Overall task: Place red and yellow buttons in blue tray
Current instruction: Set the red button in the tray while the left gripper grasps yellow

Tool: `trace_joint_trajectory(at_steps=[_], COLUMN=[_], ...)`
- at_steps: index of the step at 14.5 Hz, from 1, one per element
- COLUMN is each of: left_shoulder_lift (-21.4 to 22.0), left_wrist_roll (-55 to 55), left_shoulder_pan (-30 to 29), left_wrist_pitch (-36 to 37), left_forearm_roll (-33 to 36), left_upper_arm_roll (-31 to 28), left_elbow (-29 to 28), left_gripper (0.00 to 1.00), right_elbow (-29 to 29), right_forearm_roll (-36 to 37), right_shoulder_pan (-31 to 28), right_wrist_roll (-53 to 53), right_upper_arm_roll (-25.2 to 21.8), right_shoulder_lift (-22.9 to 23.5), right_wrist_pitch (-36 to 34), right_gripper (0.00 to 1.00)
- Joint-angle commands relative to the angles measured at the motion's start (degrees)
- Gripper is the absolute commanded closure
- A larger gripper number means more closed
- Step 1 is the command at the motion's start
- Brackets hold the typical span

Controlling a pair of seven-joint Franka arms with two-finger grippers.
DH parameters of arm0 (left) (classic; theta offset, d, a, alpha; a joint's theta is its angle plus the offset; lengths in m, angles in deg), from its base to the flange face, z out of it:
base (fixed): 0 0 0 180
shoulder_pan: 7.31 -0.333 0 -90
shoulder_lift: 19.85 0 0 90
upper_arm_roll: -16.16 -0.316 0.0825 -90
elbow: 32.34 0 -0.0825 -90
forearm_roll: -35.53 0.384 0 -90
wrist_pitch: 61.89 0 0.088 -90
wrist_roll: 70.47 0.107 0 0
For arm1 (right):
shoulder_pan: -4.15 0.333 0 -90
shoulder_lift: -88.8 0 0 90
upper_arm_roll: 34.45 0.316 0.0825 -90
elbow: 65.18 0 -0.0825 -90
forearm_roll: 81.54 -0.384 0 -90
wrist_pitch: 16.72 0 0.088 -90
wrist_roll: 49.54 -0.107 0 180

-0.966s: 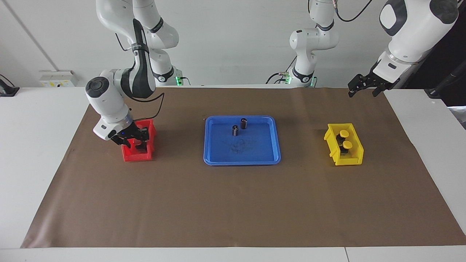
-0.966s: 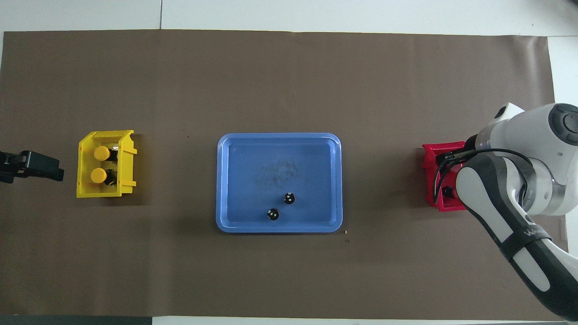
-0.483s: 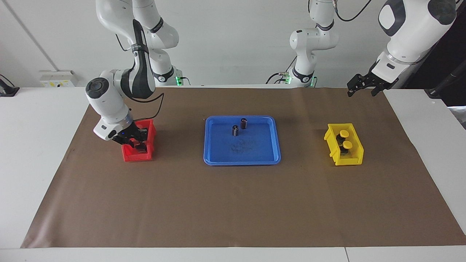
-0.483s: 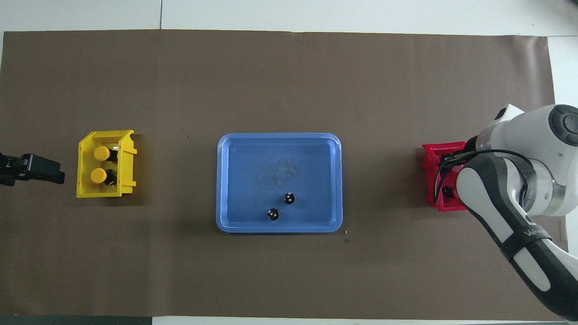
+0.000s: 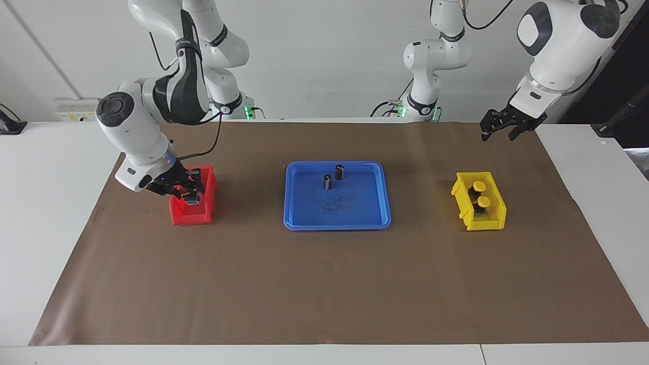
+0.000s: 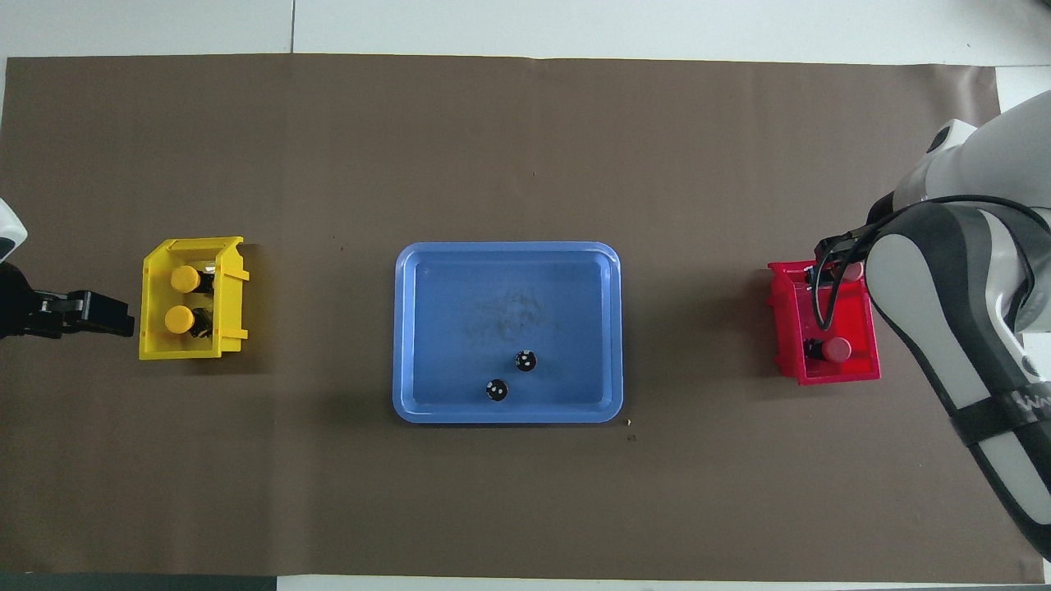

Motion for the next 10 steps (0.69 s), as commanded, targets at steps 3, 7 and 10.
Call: trace_joint_trajectory(at_steps=[3, 7, 10], left_shoulder_lift=[-3.7, -9.7, -10.6], left_wrist_roll=[-0.8, -1.1, -0.2], left_shoulder_pan=[-0.5, -0.9, -2.8], left_wrist_pitch=[-13.8, -19.7, -22.1], left_forearm_roll=[1.2, 1.2, 1.2], left_upper_arm_roll=[-0.1, -0.1, -0.1], left_elbow=[-7.4, -7.9, -10.2], left_gripper=[0.19, 0.21, 0.26], right_elbow=[-12.6, -12.4, -12.1], right_forearm_roll=[-0.9, -1.0, -1.0], right_shoulder_pan=[12.8, 23.7, 27.6], right_wrist_roll=[-20.7, -39.3, -45.3], right_upper_arm_roll=[0.2, 0.2, 0.2], right_shoulder_lift=[7.3, 12.2, 16.3], right_wrist_pitch=[-1.7, 8.4, 13.7], right_gripper=[0.77, 0.77, 0.77])
